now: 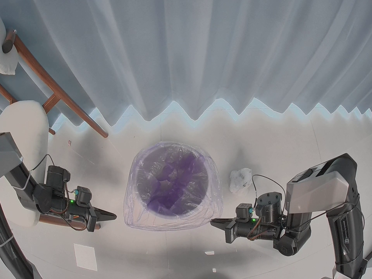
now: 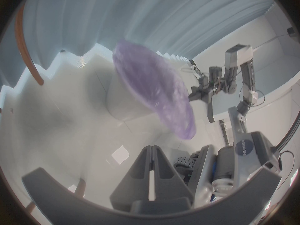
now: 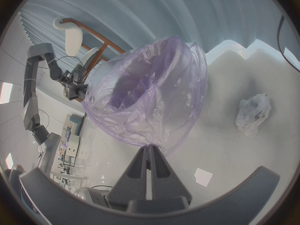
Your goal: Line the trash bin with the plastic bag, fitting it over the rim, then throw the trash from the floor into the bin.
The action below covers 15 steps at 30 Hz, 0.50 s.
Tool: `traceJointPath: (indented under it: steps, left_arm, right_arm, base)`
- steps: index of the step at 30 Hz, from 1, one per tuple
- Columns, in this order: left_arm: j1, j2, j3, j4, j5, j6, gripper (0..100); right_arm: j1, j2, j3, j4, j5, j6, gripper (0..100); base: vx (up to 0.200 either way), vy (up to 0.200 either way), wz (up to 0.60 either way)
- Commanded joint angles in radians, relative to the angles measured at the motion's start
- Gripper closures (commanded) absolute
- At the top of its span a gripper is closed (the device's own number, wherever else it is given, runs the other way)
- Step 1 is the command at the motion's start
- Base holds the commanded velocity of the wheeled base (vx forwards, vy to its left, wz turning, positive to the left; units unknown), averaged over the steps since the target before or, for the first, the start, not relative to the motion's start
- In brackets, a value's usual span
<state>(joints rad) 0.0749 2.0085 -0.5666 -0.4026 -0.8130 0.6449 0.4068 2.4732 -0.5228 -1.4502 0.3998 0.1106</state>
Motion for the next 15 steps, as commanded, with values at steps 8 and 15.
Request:
traceJointPath:
  steps: [8, 15]
  left_arm:
    - [-0.109, -0.536, 0.057, -0.004, -0.035, -0.418, 100]
    - [-0.199, -0.695, 0.129, 0.001, -0.023, -0.475, 100]
  right_arm:
    - [0.027, 0.004, 0.007, -0.004, -0.027, 0.009, 0]
    - [0.038, -0.186, 0.210, -0.101, 0.001, 0.152, 0]
  base:
    - [0.000, 0.000, 0.00]
    - [0.000, 0.000, 0.00]
